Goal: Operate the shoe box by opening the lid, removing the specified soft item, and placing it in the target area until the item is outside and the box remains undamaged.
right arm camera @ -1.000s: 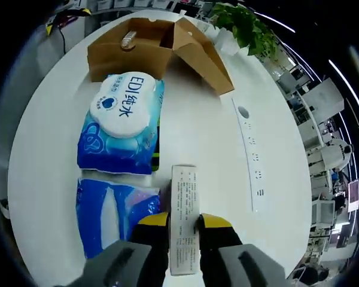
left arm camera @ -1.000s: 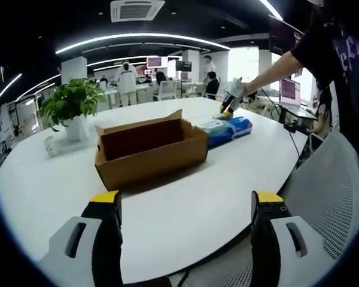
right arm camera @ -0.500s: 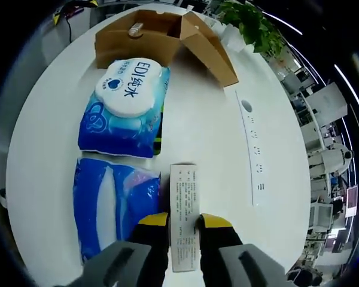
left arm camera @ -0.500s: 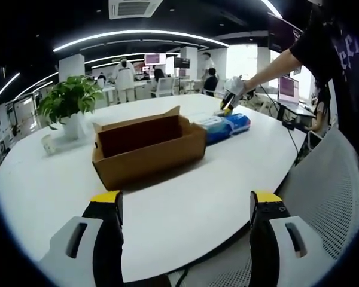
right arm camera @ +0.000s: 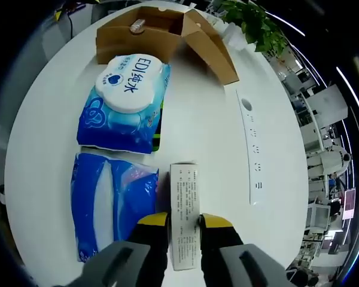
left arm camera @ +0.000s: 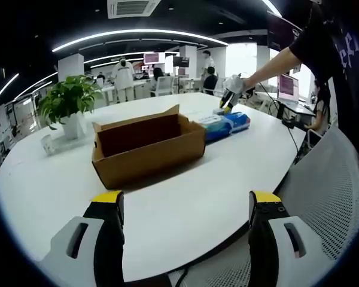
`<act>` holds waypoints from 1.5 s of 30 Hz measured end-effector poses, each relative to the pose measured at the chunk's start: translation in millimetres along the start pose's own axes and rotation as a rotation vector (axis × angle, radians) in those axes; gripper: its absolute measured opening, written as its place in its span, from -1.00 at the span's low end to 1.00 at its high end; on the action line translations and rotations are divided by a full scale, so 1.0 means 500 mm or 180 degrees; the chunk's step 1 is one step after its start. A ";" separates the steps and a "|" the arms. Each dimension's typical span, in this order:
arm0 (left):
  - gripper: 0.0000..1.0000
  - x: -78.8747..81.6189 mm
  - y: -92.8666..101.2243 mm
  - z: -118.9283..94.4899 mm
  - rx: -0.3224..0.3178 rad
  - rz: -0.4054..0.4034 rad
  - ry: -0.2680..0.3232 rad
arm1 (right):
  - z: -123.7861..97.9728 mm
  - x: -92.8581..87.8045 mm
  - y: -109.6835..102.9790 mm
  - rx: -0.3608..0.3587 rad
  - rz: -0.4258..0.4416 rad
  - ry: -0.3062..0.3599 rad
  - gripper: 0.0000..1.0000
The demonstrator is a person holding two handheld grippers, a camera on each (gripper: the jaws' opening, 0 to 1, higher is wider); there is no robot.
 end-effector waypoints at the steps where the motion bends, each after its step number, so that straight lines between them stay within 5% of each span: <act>1: 0.68 0.000 0.000 0.000 -0.0001 -0.0001 -0.0002 | 0.000 0.000 0.004 -0.0005 0.0028 0.0003 -0.68; 22: 0.67 0.000 0.000 0.001 0.0008 0.0012 0.0007 | -0.006 0.001 0.007 -0.0066 0.0226 0.0014 -0.63; 45: 0.69 0.006 -0.007 -0.005 0.0128 0.0065 0.0111 | -0.088 0.028 -0.027 -0.0126 0.0731 0.0171 -0.09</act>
Point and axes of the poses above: the point that each gripper's makers call its tool centre point, and the gripper's own axes: z roughly forward along the fingers, y roughly to its right, x roughly out of its top, the point moved 8 cm from there along -z, roughly backward along the fingers, and after that the axes turned 12 degrees about z, right-handed, at the moved point
